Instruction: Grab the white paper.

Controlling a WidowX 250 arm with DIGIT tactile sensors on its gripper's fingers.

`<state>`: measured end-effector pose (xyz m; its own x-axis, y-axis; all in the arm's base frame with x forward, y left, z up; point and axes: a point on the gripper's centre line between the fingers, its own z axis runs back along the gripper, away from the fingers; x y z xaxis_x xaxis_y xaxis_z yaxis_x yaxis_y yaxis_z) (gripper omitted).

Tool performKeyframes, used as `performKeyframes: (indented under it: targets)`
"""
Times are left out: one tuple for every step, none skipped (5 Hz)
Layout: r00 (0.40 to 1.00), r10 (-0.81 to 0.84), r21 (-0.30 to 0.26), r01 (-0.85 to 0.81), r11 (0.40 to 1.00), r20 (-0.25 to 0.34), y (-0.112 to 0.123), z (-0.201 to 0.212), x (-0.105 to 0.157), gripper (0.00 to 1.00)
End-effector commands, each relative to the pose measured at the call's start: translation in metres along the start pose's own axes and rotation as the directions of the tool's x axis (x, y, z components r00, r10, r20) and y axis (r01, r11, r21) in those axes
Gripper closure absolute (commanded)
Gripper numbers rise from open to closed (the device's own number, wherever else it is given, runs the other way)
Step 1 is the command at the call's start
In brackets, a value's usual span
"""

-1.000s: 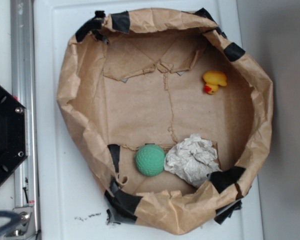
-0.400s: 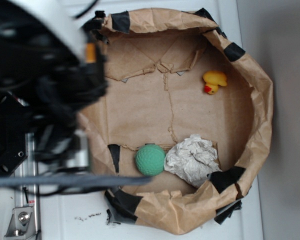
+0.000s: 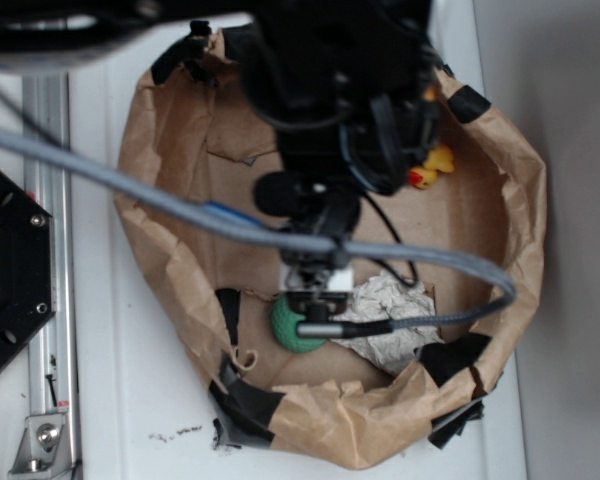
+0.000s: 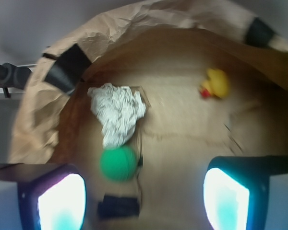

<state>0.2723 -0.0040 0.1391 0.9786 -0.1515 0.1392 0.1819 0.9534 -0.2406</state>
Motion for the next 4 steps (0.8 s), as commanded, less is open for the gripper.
performKeyframes:
  targets:
    - [0.935, -0.326, 0.005, 0.329, 0.944, 0.138, -0.032, -0.033, 0.004, 0.00]
    - [0.927, -0.347, 0.017, 0.348, 0.937, 0.144, -0.035, -0.054, 0.010, 0.00]
    - [0.924, -0.359, 0.047, 0.356, 0.933, 0.131, -0.033, -0.077, 0.021, 0.00]
    - [0.936, -0.335, 0.047, 0.332, 0.942, 0.111, -0.033, -0.096, 0.028, 0.00]
